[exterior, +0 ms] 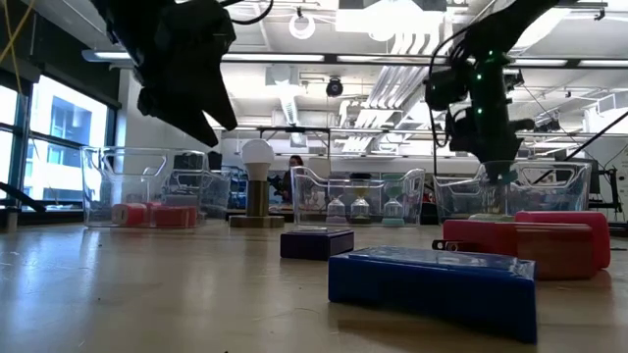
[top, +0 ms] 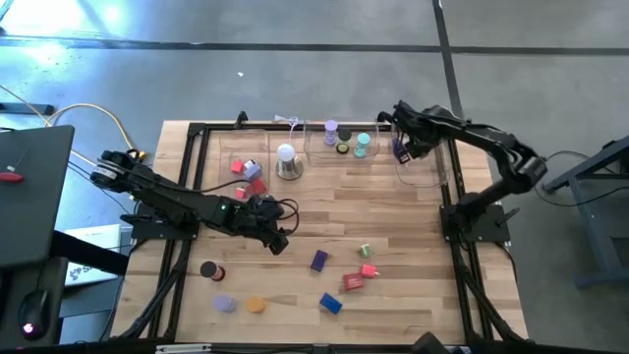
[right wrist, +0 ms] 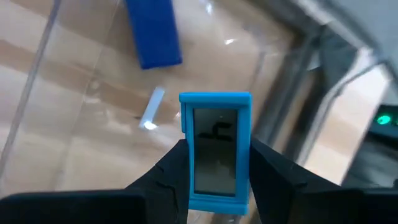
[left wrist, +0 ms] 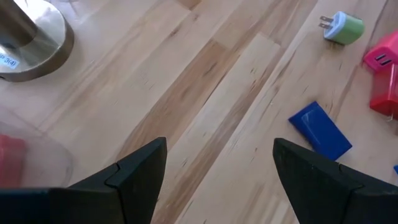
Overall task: Pick & Place Office items
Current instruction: Put the light blue digital clock into the right transparent bin, then put the black pink hourglass into the middle transparent bin
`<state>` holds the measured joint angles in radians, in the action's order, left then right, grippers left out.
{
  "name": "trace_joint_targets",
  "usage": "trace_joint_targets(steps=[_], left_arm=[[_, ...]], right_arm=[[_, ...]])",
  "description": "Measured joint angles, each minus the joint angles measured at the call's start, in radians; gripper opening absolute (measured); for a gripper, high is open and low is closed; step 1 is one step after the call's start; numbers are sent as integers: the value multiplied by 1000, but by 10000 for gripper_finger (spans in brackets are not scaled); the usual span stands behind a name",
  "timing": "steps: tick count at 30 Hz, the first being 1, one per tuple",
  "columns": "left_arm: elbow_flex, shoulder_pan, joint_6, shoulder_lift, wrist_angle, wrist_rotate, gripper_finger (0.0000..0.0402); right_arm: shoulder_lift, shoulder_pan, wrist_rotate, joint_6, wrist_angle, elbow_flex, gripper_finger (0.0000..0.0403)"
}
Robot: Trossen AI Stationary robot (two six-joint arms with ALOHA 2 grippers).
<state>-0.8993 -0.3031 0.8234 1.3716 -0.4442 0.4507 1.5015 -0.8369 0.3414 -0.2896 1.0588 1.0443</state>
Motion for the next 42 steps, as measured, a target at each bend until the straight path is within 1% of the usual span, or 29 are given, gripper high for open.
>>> trace_joint_targets(steps=[3, 4, 5, 8, 11, 14, 17, 20, 24, 30, 33, 35, 37, 42], left_arm=[[0, 0, -1, 0, 7, 0, 286], [0, 0, -4, -1, 8, 0, 286], [0, 0, -5, -1, 9, 0, 286], [0, 0, -5, -1, 9, 0, 286], [0, 0, -5, -1, 14, -1, 286], [0, 0, -5, -1, 15, -1, 286], [0, 0, -5, -1, 16, -1, 286], [0, 0, -5, -1, 16, -1, 286], [0, 0, -5, -1, 22, -1, 286], [0, 0, -5, -2, 39, -1, 286], [0, 0, -5, -2, 39, -1, 286], [0, 0, -5, -2, 41, -1, 286], [0, 0, -5, -2, 45, -1, 286], [0, 0, -5, -2, 55, -1, 286]], right_arm=[[37, -10, -55, 7, 0, 0, 119], [49, -10, -60, 13, -1, 0, 129], [59, -10, -61, 19, -1, 0, 147], [81, -10, -60, 28, -1, 1, 220], [92, -10, -31, 25, -9, 1, 281], [90, -10, 14, 32, -26, 1, 323], [78, -10, 49, 52, -37, 10, 347], [57, -6, 29, 84, -1, 33, 355], [3, 25, 6, 135, 72, 73, 356], [-147, 94, -13, 128, 88, 123, 358], [-239, 144, -52, 128, 79, 124, 357], [-294, 184, -95, 119, 62, 124, 357], [-341, 220, -161, 94, 30, 124, 358], [-424, 318, -366, 12, -62, 124, 358]])
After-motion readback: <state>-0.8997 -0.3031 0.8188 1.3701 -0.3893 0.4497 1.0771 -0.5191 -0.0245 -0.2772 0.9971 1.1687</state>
